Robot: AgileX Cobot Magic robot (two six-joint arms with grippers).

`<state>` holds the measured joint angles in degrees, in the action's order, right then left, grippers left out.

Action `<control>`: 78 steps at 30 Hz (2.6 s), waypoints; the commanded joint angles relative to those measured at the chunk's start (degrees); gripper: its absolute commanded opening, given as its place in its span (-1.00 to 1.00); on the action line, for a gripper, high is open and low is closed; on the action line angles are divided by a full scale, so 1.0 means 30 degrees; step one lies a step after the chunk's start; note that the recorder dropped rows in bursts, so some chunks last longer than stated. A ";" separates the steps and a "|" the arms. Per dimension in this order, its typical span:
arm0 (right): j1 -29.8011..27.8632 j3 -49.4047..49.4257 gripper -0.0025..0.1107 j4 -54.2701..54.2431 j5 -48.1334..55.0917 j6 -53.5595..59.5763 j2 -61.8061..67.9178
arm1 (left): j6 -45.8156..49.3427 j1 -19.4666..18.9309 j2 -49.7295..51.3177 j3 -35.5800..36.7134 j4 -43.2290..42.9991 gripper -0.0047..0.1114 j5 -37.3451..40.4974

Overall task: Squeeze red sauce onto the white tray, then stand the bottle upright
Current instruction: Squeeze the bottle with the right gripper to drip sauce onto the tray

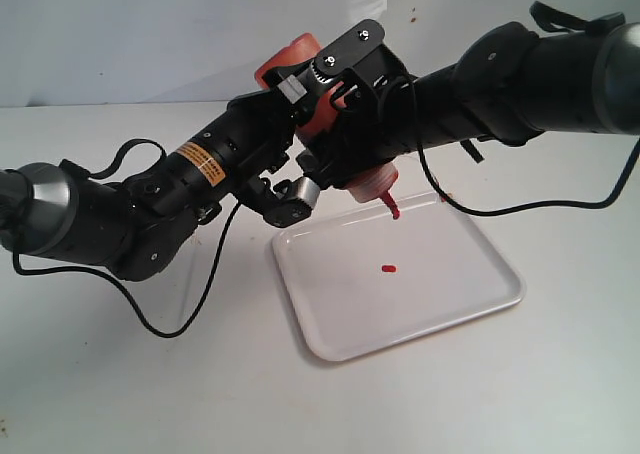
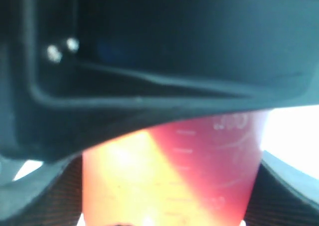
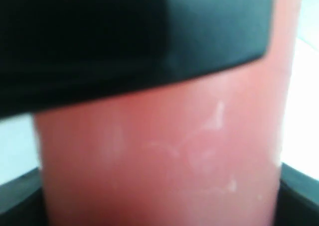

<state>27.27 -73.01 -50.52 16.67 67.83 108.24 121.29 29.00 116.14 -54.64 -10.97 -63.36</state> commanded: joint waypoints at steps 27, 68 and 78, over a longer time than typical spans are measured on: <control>-0.0132 -0.0135 0.91 0.0017 -0.1036 -0.0159 0.0038 | -0.0438 0.0093 -0.0297 -0.0089 0.0101 -0.92 -0.2202; -0.0132 -0.0135 -0.96 0.1508 -0.0212 -0.0063 0.0038 | -0.0438 0.0093 -0.0297 -0.0089 0.0101 -0.92 -0.2202; -0.0132 -0.0135 -0.74 0.1508 -0.0259 -0.0101 0.0038 | -0.0438 0.0093 -0.0297 -0.0089 0.0192 -0.92 -0.2202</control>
<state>27.28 -73.15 -46.64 16.10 67.53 108.24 121.29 29.00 116.14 -54.64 -11.28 -63.51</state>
